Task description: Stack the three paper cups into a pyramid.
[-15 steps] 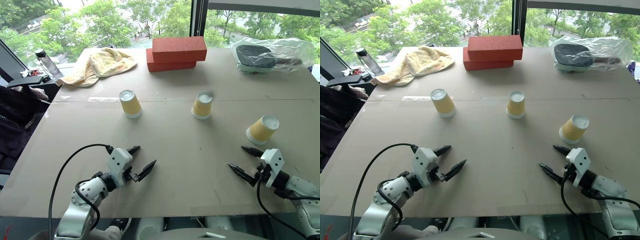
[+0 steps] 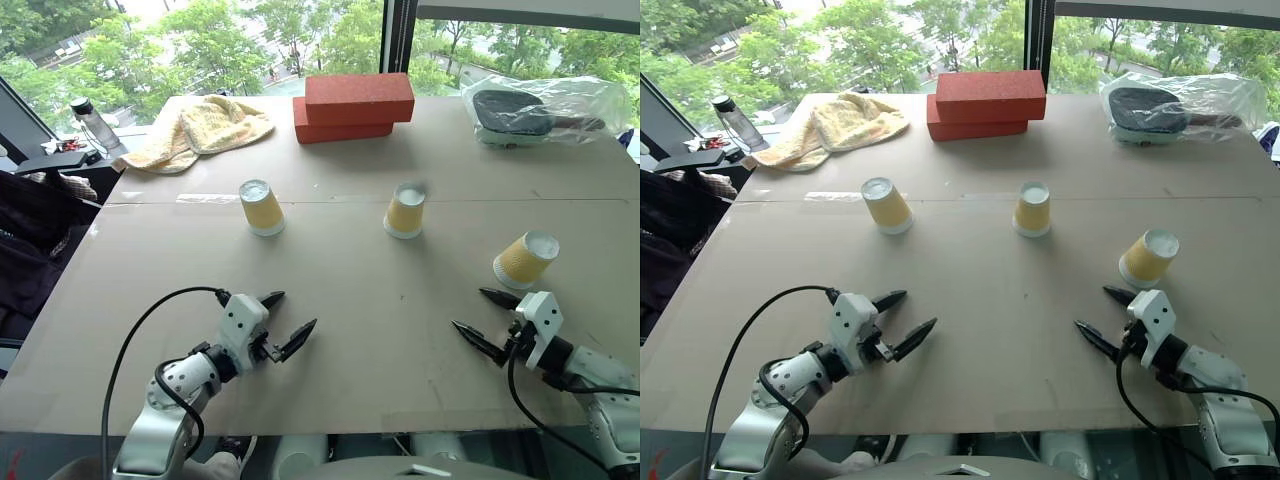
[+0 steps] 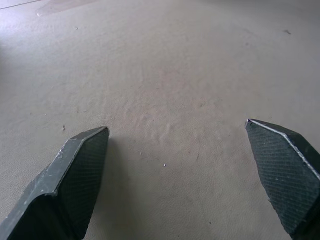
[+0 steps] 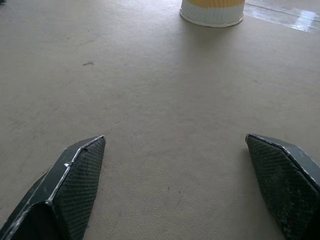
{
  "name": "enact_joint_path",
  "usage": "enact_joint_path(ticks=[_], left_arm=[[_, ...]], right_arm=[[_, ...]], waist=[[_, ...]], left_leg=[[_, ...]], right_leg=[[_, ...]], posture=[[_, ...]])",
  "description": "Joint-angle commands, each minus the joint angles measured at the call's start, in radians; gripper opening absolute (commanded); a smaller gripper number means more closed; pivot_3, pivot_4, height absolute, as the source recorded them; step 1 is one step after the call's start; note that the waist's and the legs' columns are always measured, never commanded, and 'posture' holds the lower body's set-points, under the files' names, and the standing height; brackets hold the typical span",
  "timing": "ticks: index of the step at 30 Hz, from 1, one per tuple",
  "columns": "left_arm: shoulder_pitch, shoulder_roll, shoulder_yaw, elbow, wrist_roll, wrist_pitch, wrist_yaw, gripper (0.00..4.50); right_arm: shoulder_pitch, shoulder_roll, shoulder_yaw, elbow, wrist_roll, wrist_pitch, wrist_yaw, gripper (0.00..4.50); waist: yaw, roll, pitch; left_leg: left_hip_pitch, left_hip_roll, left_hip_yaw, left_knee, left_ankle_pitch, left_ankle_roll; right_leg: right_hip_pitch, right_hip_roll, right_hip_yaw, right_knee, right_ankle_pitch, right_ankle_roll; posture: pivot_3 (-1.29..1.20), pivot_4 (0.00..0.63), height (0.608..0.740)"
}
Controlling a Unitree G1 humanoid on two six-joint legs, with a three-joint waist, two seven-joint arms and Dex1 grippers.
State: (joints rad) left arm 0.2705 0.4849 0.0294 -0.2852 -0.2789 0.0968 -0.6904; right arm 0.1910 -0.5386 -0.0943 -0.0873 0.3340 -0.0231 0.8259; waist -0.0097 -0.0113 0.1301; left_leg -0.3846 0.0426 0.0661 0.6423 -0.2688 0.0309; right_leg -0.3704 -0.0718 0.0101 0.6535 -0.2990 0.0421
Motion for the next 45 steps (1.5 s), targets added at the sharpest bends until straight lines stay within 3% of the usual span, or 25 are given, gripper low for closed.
enact_joint_path(ticks=[1, 12, 21, 25, 29, 40, 45], left_arm=[[0.009, -0.004, -0.013, -0.015, 0.000, -0.005, -0.004, 4.50], [-0.007, 0.016, 0.007, -0.014, -0.041, -0.004, -0.054, 4.50], [-0.170, 0.172, 0.095, -0.045, -0.209, 0.106, -0.228, 4.50], [-0.270, 0.274, 0.164, -0.035, -0.309, 0.216, -0.294, 4.50], [-0.342, 0.337, 0.209, -0.039, -0.345, 0.291, -0.301, 4.50], [-0.381, 0.350, 0.263, -0.067, -0.383, 0.353, -0.280, 4.50], [-0.374, 0.342, 0.269, -0.069, -0.377, 0.351, -0.284, 4.50]], right_arm=[[-0.013, 0.000, -0.005, -0.004, 0.002, -0.003, 0.005, 4.44], [-0.035, 0.026, -0.003, -0.025, 0.000, -0.013, -0.020, 4.44], [-0.369, 0.222, 0.061, 0.066, -0.064, 0.084, -0.246, 4.44], [-0.549, 0.292, 0.079, 0.219, -0.111, 0.054, -0.313, 4.44], [-0.689, 0.350, 0.084, 0.358, -0.131, 0.020, -0.340, 4.44], [-0.795, 0.399, 0.086, 0.521, -0.145, -0.055, -0.314, 4.44], [-0.785, 0.399, 0.089, 0.504, -0.140, -0.065, -0.288, 2.21]], waist=[[0.000, 0.000, 0.000], [0.000, -0.001, 0.001], [-0.005, -0.005, 0.007], [-0.004, -0.006, 0.010], [-0.007, -0.005, 0.013], [-0.010, -0.005, 0.015], [-0.011, -0.005, 0.015]], left_leg=[[0.000, 0.000, 0.000, 0.000, 0.000, 0.000], [0.000, 0.000, 0.000, 0.001, 0.000, 0.000], [-0.002, 0.001, 0.000, 0.005, 0.000, 0.000], [-0.013, 0.001, -0.003, 0.010, 0.003, -0.005], [-0.014, 0.000, -0.002, 0.010, 0.003, -0.005], [-0.013, 0.001, -0.003, 0.010, 0.004, -0.006], [-0.013, 0.001, -0.003, 0.010, 0.004, -0.006]], right_leg=[[0.000, 0.000, 0.000, 0.000, 0.000, 0.000], [0.000, 0.001, 0.000, 0.000, 0.002, 0.004], [-0.003, 0.004, 0.000, 0.006, 0.002, 0.004], [-0.010, 0.007, -0.004, 0.006, 0.002, 0.004], [-0.010, 0.009, -0.008, 0.006, 0.002, 0.006], [-0.010, 0.009, -0.009, 0.009, 0.001, 0.007], [-0.010, 0.009, -0.009, 0.009, 0.001, 0.007]], posture=[[0.00, 0.150, 0.730], [0.00, 0.150, 0.730], [0.00, 0.150, 0.730], [0.00, 0.150, 0.730], [0.00, 0.150, 0.730], [0.00, 0.150, 0.730], [0.00, 0.150, 0.730]])
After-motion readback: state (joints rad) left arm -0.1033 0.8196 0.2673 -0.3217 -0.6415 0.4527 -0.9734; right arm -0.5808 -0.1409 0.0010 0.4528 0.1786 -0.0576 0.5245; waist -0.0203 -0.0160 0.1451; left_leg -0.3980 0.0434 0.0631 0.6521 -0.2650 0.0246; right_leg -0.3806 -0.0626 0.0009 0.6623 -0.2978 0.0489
